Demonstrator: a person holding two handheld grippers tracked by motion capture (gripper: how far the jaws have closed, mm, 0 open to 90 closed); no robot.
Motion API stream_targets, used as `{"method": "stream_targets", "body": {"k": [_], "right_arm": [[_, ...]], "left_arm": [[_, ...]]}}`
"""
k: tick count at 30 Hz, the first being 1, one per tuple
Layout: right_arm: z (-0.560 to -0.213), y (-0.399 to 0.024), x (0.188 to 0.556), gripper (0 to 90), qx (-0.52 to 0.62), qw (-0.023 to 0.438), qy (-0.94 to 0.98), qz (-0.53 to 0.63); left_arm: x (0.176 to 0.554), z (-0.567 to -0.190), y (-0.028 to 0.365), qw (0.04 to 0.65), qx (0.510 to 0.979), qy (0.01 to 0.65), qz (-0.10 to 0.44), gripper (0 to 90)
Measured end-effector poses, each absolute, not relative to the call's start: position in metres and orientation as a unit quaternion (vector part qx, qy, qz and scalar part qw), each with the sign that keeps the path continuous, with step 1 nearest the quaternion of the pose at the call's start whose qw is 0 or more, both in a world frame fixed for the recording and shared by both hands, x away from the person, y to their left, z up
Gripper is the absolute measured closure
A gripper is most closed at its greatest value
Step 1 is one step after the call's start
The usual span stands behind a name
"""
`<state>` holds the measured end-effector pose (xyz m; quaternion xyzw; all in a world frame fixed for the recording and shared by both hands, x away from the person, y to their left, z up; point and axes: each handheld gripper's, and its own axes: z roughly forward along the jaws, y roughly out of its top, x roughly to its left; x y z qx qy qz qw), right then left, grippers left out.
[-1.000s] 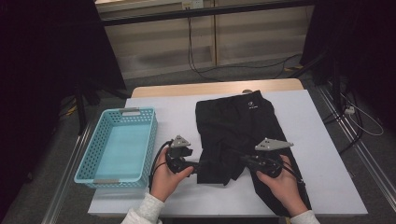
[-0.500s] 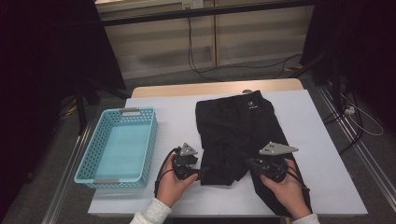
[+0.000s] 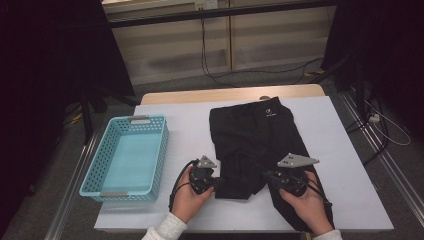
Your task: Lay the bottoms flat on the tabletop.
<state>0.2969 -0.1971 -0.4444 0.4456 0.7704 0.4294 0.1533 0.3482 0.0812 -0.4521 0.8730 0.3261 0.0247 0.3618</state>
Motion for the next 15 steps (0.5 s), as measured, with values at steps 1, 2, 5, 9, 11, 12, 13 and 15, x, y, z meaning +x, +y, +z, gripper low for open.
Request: {"method": "stream_targets", "body": {"k": [1, 2, 5, 9, 11, 12, 13, 15], "right_arm": [[-0.444, -0.197, 0.297, 89.9, 0.446, 0.153, 0.771, 0.429], [-0.444, -0.198, 0.296, 89.9, 0.447, 0.153, 0.77, 0.43], [-0.441, -0.2, 0.295, 89.9, 0.449, 0.159, 0.764, 0.434], [-0.437, -0.204, 0.296, 89.9, 0.46, 0.16, 0.758, 0.435], [-0.438, -0.207, 0.302, 89.9, 0.47, 0.156, 0.752, 0.435], [-0.438, -0.207, 0.304, 89.9, 0.478, 0.156, 0.75, 0.43], [-0.439, -0.208, 0.307, 89.9, 0.481, 0.158, 0.749, 0.428], [-0.441, -0.21, 0.314, 89.9, 0.487, 0.157, 0.748, 0.423]], "left_arm": [[0.348, -0.45, 0.081, 0.361, 0.873, 0.329, 0.017, 88.7], [0.349, -0.447, 0.083, 0.368, 0.869, 0.33, 0.006, 88.9], [0.354, -0.434, 0.088, 0.392, 0.856, 0.336, 0.007, 89.0], [0.367, -0.417, 0.097, 0.43, 0.834, 0.347, 0.006, 89.1], [0.375, -0.416, 0.096, 0.442, 0.825, 0.352, 0.012, 89.1], [0.379, -0.417, 0.096, 0.443, 0.824, 0.353, 0.01, 89.1], [0.383, -0.419, 0.096, 0.447, 0.82, 0.357, 0.006, 89.2], [0.391, -0.426, 0.096, 0.449, 0.815, 0.367, 0.009, 89.2]]}}
